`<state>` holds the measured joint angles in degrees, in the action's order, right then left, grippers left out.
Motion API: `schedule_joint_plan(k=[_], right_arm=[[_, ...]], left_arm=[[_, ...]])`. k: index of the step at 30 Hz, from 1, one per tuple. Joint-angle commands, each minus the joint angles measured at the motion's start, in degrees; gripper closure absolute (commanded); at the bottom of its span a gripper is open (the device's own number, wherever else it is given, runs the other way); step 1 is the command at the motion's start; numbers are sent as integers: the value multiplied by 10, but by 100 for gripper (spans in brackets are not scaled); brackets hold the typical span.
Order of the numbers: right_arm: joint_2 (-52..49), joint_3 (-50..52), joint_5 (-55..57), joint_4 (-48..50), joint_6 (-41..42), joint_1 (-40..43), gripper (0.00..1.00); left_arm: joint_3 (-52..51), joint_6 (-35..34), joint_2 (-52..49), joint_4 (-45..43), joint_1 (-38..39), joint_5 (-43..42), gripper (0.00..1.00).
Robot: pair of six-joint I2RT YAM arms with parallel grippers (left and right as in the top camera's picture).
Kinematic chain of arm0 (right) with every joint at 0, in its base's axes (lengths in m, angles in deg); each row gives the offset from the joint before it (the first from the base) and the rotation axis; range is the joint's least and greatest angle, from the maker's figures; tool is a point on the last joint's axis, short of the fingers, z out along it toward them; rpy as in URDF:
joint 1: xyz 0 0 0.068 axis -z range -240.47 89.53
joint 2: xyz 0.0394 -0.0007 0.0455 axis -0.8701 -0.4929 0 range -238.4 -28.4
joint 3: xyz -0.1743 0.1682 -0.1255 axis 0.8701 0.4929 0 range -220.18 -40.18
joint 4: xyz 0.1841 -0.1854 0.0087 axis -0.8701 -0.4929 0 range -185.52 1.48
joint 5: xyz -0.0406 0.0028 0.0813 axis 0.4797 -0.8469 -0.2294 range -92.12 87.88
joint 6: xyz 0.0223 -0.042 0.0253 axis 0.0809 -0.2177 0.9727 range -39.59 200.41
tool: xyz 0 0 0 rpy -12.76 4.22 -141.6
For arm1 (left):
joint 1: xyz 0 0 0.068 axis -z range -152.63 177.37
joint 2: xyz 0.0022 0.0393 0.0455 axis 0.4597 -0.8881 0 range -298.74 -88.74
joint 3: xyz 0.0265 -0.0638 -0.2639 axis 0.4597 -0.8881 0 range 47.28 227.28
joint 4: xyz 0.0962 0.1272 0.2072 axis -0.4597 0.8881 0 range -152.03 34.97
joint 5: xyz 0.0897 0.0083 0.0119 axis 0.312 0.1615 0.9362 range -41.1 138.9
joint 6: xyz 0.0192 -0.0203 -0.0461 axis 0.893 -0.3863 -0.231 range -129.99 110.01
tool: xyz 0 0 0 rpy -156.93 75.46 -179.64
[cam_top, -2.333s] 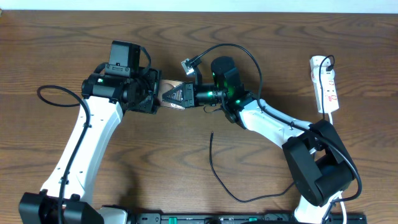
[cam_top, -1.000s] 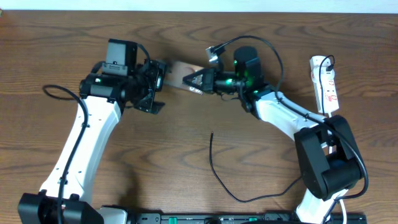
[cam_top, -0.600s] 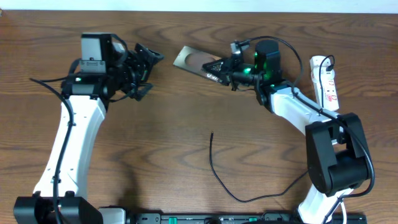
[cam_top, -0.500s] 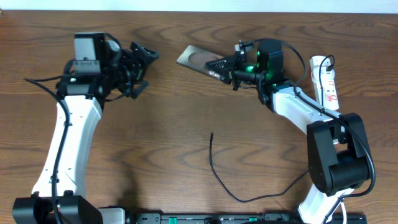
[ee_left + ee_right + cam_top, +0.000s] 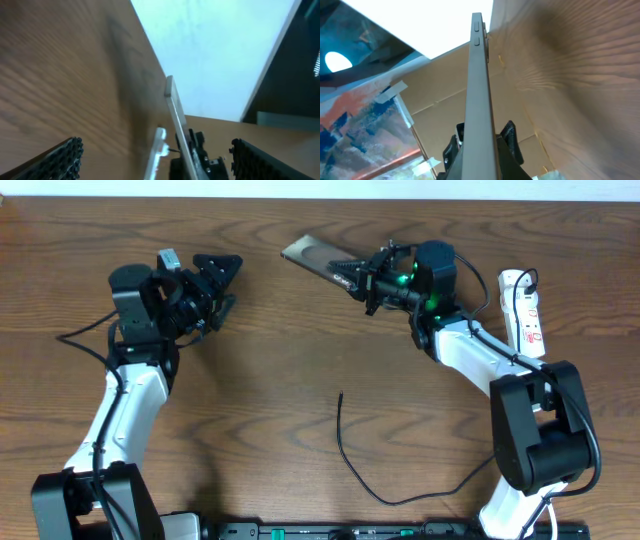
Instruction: Plug charger to phone and switch on socket
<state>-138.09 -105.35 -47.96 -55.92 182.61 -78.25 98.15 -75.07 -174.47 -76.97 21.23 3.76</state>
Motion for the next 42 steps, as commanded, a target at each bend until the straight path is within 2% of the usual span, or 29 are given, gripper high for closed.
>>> schedule_joint_plan(k=[1, 4, 7, 13, 19, 42], right_arm=[[3, -8, 1, 9, -6, -23, 99], [3, -8, 1, 9, -54, -50, 99], [3, -8, 9, 16, -54, -73, 99], [3, -8, 45, 110, -54, -112, 99], [3, -8, 59, 129, -54, -132, 99], [3, -8, 59, 129, 47, -150, 99]], left_arm=[[-4, -64, 0, -14, -1, -22, 8], [-4, -77, 0, -15, -1, -20, 8], [-4, -88, 0, -15, 1, -8, 8], [-4, -98, 0, -16, 12, 8, 8], [-4, -124, 0, -69, 24, 10, 8], [-12, -100, 0, -106, 24, 8, 8]])
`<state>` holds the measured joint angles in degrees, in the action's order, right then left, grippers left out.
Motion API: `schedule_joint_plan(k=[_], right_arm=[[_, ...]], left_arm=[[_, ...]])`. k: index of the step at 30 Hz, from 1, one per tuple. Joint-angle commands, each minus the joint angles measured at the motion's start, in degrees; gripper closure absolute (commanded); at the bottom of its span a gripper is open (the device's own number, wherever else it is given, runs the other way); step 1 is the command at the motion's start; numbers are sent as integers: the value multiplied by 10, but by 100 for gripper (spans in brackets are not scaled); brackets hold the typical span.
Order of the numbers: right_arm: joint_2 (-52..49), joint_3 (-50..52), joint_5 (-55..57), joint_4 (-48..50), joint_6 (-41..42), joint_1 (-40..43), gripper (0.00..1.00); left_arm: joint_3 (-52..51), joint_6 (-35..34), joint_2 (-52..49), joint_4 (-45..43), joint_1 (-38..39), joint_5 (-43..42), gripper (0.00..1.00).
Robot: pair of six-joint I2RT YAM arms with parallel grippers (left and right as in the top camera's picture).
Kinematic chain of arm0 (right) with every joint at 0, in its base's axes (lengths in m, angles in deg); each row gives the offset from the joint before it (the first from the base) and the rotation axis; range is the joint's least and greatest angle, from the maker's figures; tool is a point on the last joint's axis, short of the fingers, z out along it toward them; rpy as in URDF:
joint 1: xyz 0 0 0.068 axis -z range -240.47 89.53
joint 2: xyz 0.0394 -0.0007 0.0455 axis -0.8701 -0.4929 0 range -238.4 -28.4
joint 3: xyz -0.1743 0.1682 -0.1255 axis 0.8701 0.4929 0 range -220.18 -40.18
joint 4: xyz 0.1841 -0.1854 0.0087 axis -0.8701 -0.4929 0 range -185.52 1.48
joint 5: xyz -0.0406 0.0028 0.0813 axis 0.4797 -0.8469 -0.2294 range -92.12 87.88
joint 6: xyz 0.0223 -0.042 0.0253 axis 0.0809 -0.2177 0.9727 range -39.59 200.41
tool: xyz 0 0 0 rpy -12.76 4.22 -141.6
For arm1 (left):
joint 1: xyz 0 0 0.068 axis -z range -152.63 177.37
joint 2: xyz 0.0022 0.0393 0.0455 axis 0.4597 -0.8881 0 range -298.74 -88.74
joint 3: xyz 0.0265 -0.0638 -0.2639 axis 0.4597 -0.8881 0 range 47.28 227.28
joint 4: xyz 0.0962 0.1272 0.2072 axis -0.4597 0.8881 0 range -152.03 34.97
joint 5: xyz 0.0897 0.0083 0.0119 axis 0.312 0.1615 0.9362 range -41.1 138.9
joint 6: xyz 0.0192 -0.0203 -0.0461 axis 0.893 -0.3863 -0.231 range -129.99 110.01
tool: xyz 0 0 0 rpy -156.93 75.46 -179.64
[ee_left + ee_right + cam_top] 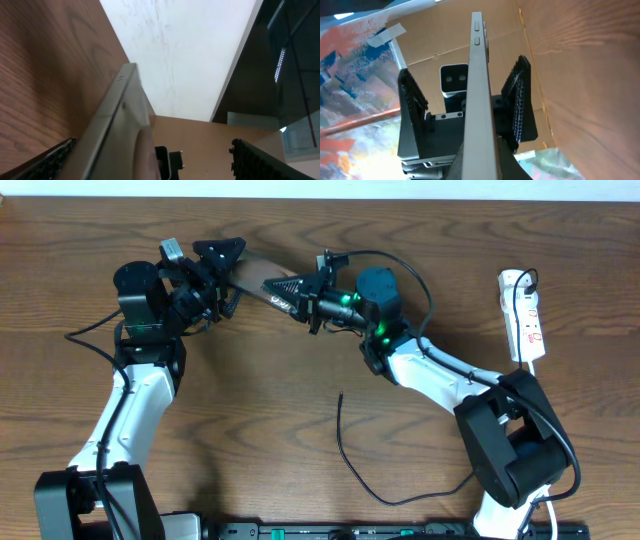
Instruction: Plug charger to phone and switch on socket
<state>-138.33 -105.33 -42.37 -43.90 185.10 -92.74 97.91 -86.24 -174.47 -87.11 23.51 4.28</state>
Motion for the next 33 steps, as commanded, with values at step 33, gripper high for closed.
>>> schedule_joint_plan(k=[33], right_arm=[[5, -8, 35, 8, 42, -32, 99]], left_arm=[[-10, -36, 0, -3, 4, 20, 37]])
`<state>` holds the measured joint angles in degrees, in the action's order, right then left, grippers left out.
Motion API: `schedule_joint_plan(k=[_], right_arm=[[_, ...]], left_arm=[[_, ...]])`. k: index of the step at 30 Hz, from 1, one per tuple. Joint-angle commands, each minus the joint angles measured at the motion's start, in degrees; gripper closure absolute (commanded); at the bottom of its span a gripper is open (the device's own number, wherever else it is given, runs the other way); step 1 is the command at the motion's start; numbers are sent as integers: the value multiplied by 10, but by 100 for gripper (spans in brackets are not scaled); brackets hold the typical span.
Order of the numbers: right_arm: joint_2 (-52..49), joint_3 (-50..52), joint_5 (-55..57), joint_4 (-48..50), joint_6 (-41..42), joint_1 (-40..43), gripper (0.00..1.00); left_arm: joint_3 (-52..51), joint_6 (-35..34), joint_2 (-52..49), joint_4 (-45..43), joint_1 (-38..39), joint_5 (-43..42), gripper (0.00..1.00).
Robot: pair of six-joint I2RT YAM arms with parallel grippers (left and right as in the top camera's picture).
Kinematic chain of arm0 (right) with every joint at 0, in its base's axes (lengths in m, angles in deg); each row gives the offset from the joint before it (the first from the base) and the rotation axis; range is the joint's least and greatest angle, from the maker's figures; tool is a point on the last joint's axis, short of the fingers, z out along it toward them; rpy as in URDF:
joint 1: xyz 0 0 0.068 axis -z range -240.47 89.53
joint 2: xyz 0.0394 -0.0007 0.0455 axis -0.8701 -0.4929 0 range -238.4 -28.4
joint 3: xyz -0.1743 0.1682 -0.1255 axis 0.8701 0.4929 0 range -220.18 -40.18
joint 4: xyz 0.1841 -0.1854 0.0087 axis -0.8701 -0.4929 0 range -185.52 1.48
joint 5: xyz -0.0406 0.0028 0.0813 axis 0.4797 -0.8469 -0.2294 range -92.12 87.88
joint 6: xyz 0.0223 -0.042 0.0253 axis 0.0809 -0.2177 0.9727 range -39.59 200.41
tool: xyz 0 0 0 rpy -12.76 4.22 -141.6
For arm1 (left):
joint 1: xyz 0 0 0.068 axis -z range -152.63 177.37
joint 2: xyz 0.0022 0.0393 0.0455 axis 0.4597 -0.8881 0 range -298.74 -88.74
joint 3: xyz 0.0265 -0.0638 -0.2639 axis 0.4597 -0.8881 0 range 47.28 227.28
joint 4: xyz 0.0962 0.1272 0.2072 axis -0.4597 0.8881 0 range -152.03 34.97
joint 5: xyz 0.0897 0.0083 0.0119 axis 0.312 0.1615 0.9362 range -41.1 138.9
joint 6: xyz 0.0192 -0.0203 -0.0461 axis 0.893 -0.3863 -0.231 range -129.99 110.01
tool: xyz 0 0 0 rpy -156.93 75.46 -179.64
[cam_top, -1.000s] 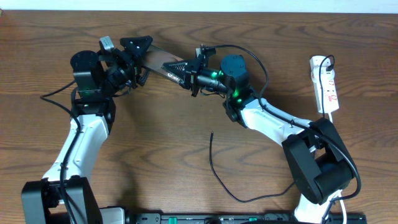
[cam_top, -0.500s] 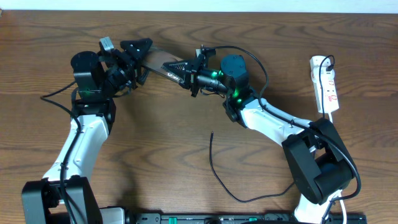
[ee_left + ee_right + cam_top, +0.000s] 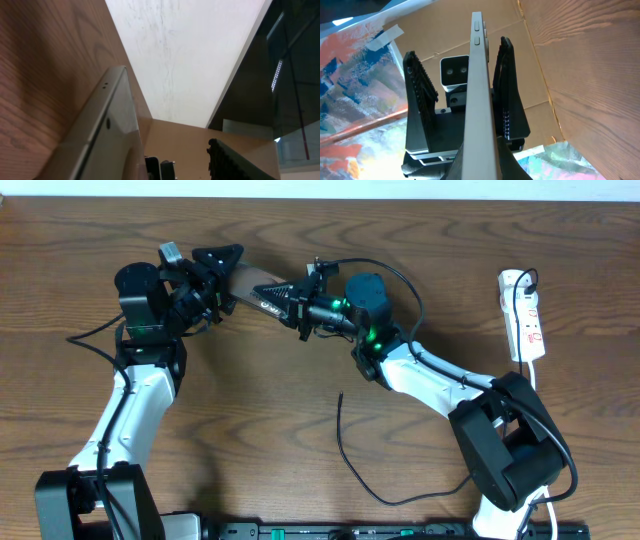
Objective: Plug charger to phone and switch on socket
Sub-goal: 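Close the left gripper on the phone's end edge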
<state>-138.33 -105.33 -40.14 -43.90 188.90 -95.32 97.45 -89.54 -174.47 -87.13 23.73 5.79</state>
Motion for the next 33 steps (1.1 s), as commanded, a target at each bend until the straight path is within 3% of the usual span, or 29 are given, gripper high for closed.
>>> schedule_joint_plan(k=[1, 8, 15, 23, 33], right_arm=[[5, -8, 12, 8, 3, -6, 99], [5, -8, 12, 8, 3, -6, 99], [5, -8, 13, 8, 3, -6, 99], [5, -8, 13, 8, 4, -6, 99], [5, -8, 15, 9, 4, -6, 99]], left_arm=[[-5, -3, 0, -3, 2, 5, 37], [-5, -2, 0, -3, 2, 4, 54], [-5, 0, 0, -3, 2, 2, 64], [-5, 9, 0, -3, 2, 3, 89], [-5, 13, 0, -3, 2, 3, 92]])
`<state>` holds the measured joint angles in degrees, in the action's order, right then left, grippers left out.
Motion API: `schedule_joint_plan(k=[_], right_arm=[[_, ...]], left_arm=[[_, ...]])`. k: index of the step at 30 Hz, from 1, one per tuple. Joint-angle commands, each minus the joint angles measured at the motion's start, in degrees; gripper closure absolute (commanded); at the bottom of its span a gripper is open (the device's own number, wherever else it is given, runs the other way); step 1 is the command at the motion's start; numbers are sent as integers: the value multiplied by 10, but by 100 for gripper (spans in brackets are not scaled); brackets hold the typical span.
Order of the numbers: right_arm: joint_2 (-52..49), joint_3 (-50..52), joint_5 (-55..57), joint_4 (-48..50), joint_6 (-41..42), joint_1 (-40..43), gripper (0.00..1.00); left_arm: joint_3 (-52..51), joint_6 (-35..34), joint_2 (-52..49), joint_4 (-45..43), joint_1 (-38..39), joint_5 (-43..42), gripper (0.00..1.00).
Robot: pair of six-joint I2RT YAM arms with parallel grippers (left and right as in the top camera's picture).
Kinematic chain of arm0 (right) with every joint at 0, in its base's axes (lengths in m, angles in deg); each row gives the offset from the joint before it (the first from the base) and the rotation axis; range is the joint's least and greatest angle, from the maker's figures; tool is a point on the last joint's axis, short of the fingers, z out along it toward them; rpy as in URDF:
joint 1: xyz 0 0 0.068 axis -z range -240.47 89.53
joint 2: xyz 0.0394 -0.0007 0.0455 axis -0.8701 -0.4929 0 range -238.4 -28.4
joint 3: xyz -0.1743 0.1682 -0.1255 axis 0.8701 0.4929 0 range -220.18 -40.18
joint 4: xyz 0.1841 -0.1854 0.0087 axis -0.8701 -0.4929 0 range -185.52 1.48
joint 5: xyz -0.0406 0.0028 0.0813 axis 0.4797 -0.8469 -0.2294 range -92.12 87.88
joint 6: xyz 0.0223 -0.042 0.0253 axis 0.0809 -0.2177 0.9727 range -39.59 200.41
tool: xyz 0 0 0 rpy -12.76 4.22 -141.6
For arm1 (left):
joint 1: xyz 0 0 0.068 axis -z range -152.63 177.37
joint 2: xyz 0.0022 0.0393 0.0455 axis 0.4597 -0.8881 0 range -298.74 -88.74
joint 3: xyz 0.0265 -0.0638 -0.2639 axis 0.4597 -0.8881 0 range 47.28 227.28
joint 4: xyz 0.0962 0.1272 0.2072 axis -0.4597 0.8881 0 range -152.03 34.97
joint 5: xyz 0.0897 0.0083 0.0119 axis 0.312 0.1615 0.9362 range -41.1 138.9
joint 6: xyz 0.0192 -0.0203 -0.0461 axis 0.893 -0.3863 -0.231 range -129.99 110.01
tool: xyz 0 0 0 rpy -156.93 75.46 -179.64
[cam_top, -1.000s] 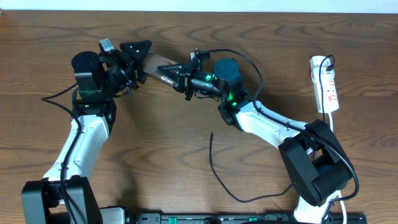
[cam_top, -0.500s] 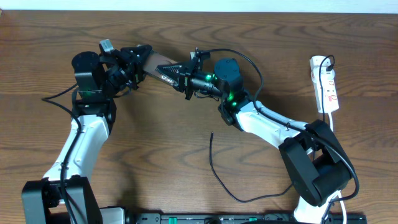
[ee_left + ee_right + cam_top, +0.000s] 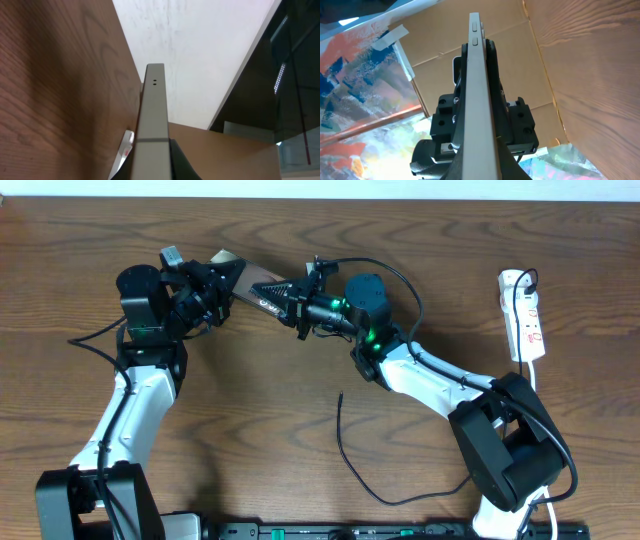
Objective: Plug charger to phone and switch on socket
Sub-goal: 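Close the left gripper on the phone's end edge, then open the right gripper and swing the phone left with the left gripper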
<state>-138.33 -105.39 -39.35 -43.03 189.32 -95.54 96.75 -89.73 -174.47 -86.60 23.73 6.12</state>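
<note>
The phone [image 3: 252,281], a slim grey slab, hangs above the back of the table, gripped at both ends. My left gripper [image 3: 222,280] is shut on its left end, and my right gripper [image 3: 292,302] is shut on its right end. The left wrist view shows the phone [image 3: 152,120] edge-on, running up from between the fingers of the left gripper [image 3: 152,162]. From the right wrist, the phone [image 3: 477,90] is also edge-on in the right gripper [image 3: 479,165], with the left gripper's body behind it. The black charger cable [image 3: 345,452] lies loose on the table, its free end near the middle. The white socket strip [image 3: 526,315] lies at the far right.
A black cord runs from the socket strip along the right arm. The wooden table [image 3: 250,430] stretches between the arms. A dark rail runs along the front edge [image 3: 400,532].
My left gripper's fingers, open on either side of the phone's end before, are now shut on it. The right gripper holds the phone as before, and the phone has barely shifted.
First my right gripper held the phone at the back, right of centre, with the open left gripper apart from it. Then the phone's end stood between the left gripper's open fingers, and later deeper in. Now both grippers are shut on the phone.
</note>
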Motion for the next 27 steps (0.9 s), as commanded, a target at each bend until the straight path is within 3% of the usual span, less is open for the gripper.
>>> schedule_joint_plan(k=[1, 6, 9, 18, 20, 27], right_arm=[[5, -8, 7, 0, 0, -4, 99], [5, -8, 7, 0, 0, -4, 97], [5, -8, 7, 0, 0, -4, 84], [5, -8, 7, 0, -1, -4, 15], [5, -8, 7, 0, -1, -4, 4], [5, -8, 0, 2, -1, 0, 1]], left_arm=[[2, 17, 0, -8, 2, -1, 92], [2, 17, 0, -8, 2, -1, 93], [2, 17, 0, -8, 2, -1, 93], [2, 17, 0, -8, 2, 0, 93], [2, 17, 0, -8, 2, 0, 92], [2, 17, 0, -8, -32, -6, 93]])
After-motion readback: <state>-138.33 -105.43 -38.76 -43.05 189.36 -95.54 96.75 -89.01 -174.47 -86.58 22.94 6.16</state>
